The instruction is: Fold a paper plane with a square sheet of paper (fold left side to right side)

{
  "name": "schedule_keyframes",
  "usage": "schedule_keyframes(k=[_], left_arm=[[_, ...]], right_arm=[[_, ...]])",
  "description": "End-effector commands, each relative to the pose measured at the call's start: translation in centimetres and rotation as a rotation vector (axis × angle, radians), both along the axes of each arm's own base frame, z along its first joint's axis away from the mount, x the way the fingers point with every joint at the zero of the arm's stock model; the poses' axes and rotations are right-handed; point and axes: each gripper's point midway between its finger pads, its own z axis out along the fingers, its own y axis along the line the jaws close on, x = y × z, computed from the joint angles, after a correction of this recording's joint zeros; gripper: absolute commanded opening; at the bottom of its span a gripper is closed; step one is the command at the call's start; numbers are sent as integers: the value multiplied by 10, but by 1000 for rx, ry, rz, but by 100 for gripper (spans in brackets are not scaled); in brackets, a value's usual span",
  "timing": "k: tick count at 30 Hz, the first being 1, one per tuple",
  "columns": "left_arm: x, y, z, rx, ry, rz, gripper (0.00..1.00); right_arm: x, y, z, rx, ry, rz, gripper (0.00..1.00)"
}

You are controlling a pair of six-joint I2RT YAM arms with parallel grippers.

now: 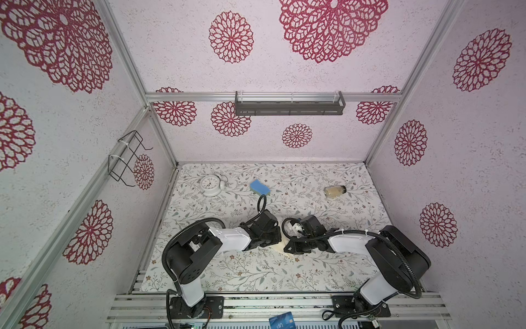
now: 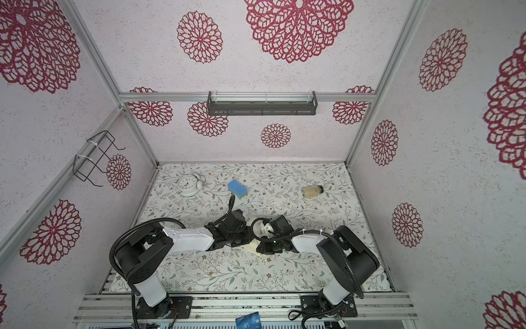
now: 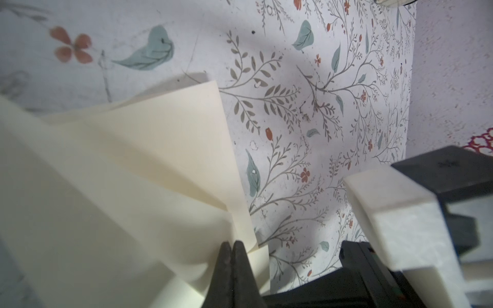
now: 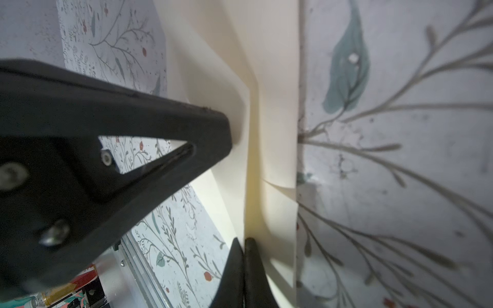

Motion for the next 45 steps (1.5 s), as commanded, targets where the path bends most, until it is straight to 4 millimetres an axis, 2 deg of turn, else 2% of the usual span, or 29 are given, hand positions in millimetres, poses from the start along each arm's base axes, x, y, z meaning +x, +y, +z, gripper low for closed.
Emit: schedule_keyframes(k=[1, 5, 10, 16, 22, 32, 36, 45], left_arm=[[8, -4, 0, -7, -21, 2, 0], [7, -3, -4, -3, -11, 5, 0], [7, -2, -6, 0, -5, 12, 0], [8, -1, -4, -9, -4, 32, 0], [11, -4, 2, -26, -9, 43, 0], [13, -5, 4, -24, -4, 44, 0], [13, -5, 3, -21, -3, 44, 0], [14, -7, 6, -29, -3, 44, 0]], right_arm=[[4, 2, 14, 6, -14, 14, 11], [6, 4, 33, 30, -48, 21, 19], [8, -5, 44, -10, -90, 3, 30], [10, -24, 32, -134, -111, -24, 52], [9, -26, 24, -214, -144, 1, 63], [11, -16, 15, -340, -227, 48, 65], [11, -19, 6, -427, -264, 61, 63], [5, -23, -7, -438, -264, 52, 45]])
